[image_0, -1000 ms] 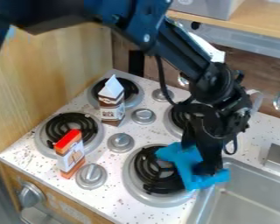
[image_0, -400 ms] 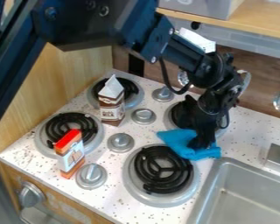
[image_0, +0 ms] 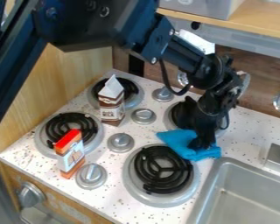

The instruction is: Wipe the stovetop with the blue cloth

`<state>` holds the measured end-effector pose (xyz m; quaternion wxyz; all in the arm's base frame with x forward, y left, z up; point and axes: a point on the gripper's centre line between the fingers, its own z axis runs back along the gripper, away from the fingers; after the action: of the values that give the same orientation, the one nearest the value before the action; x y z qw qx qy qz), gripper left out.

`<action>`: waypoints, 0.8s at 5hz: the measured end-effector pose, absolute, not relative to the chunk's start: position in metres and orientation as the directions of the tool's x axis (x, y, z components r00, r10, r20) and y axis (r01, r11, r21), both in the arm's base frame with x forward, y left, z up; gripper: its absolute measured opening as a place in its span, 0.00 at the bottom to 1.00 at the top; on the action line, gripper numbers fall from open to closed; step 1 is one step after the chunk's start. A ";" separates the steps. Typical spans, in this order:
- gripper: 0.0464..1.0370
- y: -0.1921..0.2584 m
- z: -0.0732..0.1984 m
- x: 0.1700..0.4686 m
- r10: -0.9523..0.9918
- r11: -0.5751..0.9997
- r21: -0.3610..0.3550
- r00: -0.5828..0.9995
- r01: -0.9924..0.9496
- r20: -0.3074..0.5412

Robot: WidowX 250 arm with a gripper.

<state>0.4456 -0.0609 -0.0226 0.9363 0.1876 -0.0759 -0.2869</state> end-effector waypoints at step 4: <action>0.97 0.039 -0.024 0.403 -0.365 0.855 0.394 0.931 0.338 -0.006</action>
<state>0.4035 0.0386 -0.0240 0.9623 0.1983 -0.0346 -0.1828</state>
